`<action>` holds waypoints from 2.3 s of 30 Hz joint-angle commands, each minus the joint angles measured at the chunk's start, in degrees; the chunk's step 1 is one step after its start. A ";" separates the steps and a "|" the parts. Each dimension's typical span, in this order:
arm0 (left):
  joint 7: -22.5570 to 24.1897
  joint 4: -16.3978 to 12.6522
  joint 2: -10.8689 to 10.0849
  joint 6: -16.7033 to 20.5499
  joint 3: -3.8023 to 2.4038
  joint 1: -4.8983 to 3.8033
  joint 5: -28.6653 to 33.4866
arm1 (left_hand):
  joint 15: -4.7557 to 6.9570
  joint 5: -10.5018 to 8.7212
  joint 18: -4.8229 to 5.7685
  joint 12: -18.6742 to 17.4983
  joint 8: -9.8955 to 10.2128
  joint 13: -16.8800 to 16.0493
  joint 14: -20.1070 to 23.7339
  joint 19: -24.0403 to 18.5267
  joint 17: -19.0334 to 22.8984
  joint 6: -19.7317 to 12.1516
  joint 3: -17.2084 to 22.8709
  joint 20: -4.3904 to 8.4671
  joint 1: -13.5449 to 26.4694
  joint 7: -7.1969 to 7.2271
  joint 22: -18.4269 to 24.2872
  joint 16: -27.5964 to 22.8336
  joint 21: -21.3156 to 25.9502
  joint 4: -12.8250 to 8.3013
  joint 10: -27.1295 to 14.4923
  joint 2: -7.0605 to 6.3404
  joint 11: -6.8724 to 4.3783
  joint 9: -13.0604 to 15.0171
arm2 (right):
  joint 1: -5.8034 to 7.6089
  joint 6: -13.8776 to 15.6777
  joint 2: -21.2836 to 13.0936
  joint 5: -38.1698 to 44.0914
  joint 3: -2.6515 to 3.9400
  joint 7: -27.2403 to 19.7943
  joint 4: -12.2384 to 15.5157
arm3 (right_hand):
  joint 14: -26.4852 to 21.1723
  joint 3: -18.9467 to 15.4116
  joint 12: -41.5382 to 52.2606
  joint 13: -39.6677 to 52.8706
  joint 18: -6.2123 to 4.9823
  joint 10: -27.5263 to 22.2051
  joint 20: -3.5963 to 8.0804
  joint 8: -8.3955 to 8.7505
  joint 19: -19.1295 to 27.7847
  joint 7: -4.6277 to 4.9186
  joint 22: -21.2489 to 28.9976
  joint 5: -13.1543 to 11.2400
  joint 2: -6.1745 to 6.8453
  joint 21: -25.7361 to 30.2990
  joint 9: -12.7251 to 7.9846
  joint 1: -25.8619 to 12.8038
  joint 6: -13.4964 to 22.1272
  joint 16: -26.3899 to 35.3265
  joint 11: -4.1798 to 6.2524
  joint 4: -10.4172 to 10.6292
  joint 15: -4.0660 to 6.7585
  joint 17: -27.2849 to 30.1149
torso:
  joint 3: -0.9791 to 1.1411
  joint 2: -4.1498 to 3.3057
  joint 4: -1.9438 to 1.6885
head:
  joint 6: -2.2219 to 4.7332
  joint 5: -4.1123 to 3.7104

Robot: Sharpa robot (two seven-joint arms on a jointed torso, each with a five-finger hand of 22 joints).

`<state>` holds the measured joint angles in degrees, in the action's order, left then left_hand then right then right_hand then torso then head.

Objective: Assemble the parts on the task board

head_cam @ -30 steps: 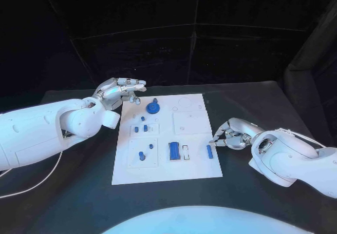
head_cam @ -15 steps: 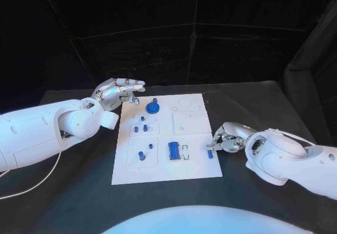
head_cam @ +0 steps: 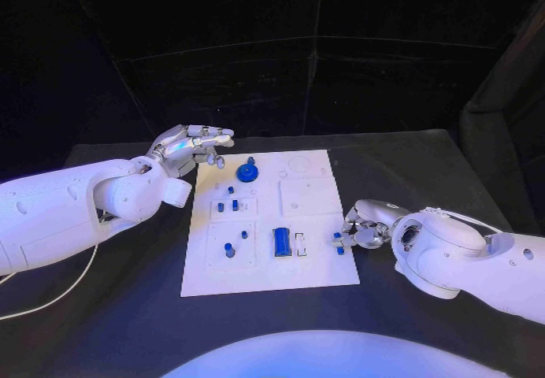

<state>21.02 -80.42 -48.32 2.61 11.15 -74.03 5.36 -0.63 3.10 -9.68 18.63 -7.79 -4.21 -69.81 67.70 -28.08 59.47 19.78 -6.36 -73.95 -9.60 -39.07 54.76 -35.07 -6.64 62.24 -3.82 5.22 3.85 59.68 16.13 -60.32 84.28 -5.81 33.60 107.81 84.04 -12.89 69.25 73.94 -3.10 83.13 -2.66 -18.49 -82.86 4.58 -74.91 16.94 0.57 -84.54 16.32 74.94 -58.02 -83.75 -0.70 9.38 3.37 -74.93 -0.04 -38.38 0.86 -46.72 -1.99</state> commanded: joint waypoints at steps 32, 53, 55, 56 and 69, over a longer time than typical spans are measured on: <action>0.50 -0.23 -0.37 -0.91 0.00 -0.05 -0.07 | -0.09 -0.22 -0.79 0.34 -0.35 0.10 0.33 -0.26 0.14 -0.06 -0.35 -0.16 0.12 0.14 0.10 -0.01 0.43 -0.03 -0.42 0.60 0.17 0.07 | -1.60 -0.48 3.11 2.83 -0.14 4.05 0.45 | 3.88 10.00 1.63 2.94 0.58 0.07 0.10 3.28 -0.75 -0.05 -4.03 5.28 -4.94 -0.36 0.41 6.36 -0.57 -0.28 0.87 -3.54 0.58 -4.00 | -0.04 0.11 -0.07 | -0.15 0.53; 0.48 -0.12 0.06 -0.94 0.04 -0.04 -0.07 | -0.09 -0.22 -0.79 0.38 -0.38 0.11 0.34 -0.24 0.17 -0.05 -0.42 -0.16 0.12 0.14 0.14 0.02 0.47 -0.01 -0.44 0.69 0.17 0.07 | -1.48 13.77 4.11 -18.86 -0.09 -2.24 1.85 | 4.06 20.97 2.48 3.91 0.98 0.95 0.28 4.94 -1.95 -0.05 -5.85 10.87 2.75 -1.18 0.42 0.32 -2.28 -0.66 0.91 -0.20 0.64 -4.67 | -0.15 -0.03 -0.15 | 0.10 0.82; 0.49 -0.16 0.06 -0.95 0.04 -0.04 -0.07 | -0.09 -0.22 -0.78 0.40 -0.43 0.11 0.35 -0.23 0.19 0.00 -0.47 -0.16 0.12 0.17 0.16 0.03 0.50 0.01 -0.45 0.74 0.17 0.09 | -1.48 13.06 4.71 -19.69 -0.09 -2.13 1.53 | 4.05 21.09 2.44 3.90 0.98 0.95 0.27 4.98 -1.96 -0.01 -5.86 11.16 2.95 -1.18 0.44 -0.02 -2.30 -0.64 0.88 -0.07 0.62 -4.65 | -0.19 -0.02 -0.17 | 0.05 0.89; 0.49 -0.18 0.06 -0.95 0.04 -0.04 -0.07 | -0.09 -0.22 -0.78 0.40 -0.43 0.11 0.35 -0.23 0.19 0.00 -0.47 -0.16 0.12 0.17 0.16 0.03 0.50 0.01 -0.45 0.74 0.17 0.09 | -1.48 12.80 5.01 -19.99 -0.09 -2.07 1.40 | 4.05 21.14 2.43 3.90 0.98 0.95 0.26 5.00 -1.96 0.00 -5.86 11.33 3.05 -1.18 0.45 -0.20 -2.31 -0.64 0.87 0.00 0.60 -4.65 | -0.19 -0.01 -0.14 | 0.04 0.93; 0.49 -0.29 0.06 -1.01 0.05 -0.05 -0.07 | -0.09 -0.22 -0.78 0.40 -0.43 0.11 0.35 -0.23 0.19 0.00 -0.47 -0.16 0.12 0.17 0.16 0.03 0.50 0.01 -0.45 0.74 0.17 0.09 | -1.48 11.88 7.94 -20.42 -0.08 -1.24 0.00 | 4.04 21.26 2.23 3.83 0.96 1.00 0.23 4.95 -1.94 -0.03 -5.81 11.80 3.73 -1.15 0.68 -1.88 -2.69 -0.63 0.86 0.69 0.58 -4.63 | -0.05 -0.03 0.02 | -0.06 1.70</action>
<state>21.00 -80.56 -48.31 2.33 11.24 -74.00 5.33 -0.63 3.10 -9.69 18.86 -8.01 -4.19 -69.82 67.70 -27.94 59.47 19.78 -6.36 -73.73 -9.60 -39.00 54.76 -34.84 -6.64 62.03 -3.60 5.43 3.85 58.13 28.35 -52.48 64.59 -5.91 32.43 107.84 84.15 8.30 71.78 74.94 -3.09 84.03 -2.35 -13.77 -83.55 4.21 -74.90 28.50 4.38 -85.37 16.99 73.72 -60.51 -84.20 0.40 9.72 4.33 -74.91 -0.13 -38.40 0.77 -46.73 -0.44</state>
